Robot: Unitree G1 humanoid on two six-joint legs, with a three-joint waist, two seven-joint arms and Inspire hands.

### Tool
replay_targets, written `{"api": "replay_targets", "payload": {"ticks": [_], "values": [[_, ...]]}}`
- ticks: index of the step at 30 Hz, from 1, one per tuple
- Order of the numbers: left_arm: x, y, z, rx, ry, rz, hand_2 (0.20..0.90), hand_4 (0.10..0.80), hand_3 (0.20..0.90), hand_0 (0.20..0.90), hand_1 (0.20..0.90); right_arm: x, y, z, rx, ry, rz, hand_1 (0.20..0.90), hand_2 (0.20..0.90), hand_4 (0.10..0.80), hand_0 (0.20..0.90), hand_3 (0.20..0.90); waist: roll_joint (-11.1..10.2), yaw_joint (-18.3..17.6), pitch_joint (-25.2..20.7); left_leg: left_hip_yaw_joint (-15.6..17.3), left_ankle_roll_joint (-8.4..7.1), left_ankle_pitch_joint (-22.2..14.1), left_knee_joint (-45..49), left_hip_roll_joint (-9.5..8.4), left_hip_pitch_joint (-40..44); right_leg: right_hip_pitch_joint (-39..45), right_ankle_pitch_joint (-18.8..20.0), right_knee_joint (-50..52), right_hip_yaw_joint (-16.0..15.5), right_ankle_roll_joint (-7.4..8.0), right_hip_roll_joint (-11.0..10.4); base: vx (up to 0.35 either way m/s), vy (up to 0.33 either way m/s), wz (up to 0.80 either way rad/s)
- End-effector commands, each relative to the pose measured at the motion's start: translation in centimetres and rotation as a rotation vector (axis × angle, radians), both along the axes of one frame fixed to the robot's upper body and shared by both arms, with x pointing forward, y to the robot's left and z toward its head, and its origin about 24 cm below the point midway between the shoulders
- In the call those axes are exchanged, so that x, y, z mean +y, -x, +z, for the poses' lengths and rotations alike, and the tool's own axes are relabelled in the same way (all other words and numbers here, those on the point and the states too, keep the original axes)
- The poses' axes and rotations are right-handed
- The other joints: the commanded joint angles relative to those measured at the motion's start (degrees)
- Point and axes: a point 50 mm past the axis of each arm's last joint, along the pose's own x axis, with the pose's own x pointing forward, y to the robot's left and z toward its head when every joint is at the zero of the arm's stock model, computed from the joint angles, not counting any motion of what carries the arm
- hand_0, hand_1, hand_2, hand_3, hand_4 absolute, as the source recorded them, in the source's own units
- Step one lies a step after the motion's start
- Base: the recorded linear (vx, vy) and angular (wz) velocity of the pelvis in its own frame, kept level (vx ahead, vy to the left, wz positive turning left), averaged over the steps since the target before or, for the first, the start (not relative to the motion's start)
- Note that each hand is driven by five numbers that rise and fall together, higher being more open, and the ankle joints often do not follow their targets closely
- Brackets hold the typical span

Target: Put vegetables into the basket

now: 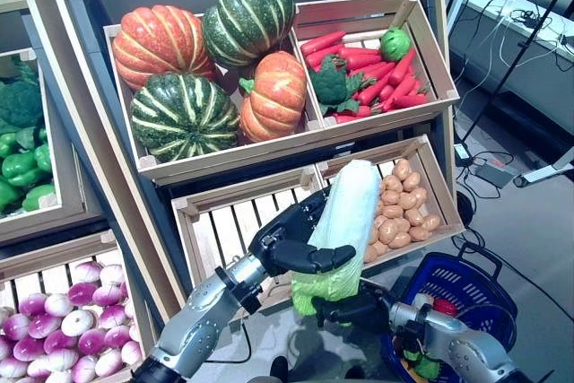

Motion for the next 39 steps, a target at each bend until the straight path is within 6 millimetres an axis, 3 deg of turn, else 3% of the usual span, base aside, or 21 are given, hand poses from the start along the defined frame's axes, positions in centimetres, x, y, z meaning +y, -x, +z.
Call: {"api": "replay_targets", "payload": {"ticks": [1, 12, 25, 31, 39], "values": [[-0.2, -1.6, 4.7, -0.208, 0.109, -0.037, 0.900, 0.800, 0.900, 0.900, 0.900, -0.4, -4.1, 6.4, -0.324, -0.323, -0.198, 0.300, 0.300, 0.400, 0.300, 0.300, -1.68, 0.22, -2.73, 0.50, -1.51, -4.43, 0.09, 0.73, 1.68, 0.21, 2.24, 0.13, 1.93, 3.72, -4.55, -0.034, -0.005, -0.02], [0.8, -1.8, 4.5, -0.182, 0.101, -0.009, 0.900, 0.800, 0.900, 0.900, 0.900, -4.1, -4.7, 6.8, -0.346, -0.525, -0.514, 0.300, 0.300, 0.400, 0.300, 0.300, -1.66, -0.58, -2.75, 0.91, -1.64, -4.24, 0.09, 1.17, 0.91, -0.55, 2.33, 0.07, 1.99, 3.62, -4.16, -0.018, -0.010, -0.04], [0.8, -1.7, 3.9, -0.160, 0.118, 0.027, 0.900, 0.800, 0.900, 0.900, 0.900, -6.0, -4.6, 6.1, -0.349, -0.704, -0.839, 0.300, 0.300, 0.400, 0.300, 0.300, -1.53, -1.54, -0.40, 1.23, -1.55, -3.82, 0.48, 1.46, -1.87, -3.77, 1.73, 1.10, 3.14, 2.59, -2.71, -0.035, -0.006, -0.03], [0.3, -3.2, 6.6, -0.321, 0.139, 0.058, 0.900, 0.800, 0.900, 0.900, 0.900, -6.9, -6.8, 7.1, -0.412, -0.888, -1.004, 0.300, 0.300, 0.400, 0.300, 0.300, -0.20, -2.65, 11.16, 1.38, -0.60, -2.51, 5.38, 0.55, -12.14, -15.13, 0.37, 9.72, 5.02, 0.64, -1.42, -0.319, 0.006, -0.10], [-0.1, -3.7, 8.9, -0.457, 0.199, 0.095, 0.900, 0.800, 0.900, 0.900, 0.900, -8.6, -8.6, 9.3, -0.474, -1.057, -1.121, 0.300, 0.300, 0.400, 0.300, 0.300, 0.36, -2.52, 21.18, 1.33, -0.14, -4.06, 19.35, -0.81, -28.02, -29.03, -0.41, 20.99, 5.55, -0.67, -1.44, -0.203, -0.005, -0.03]]}}
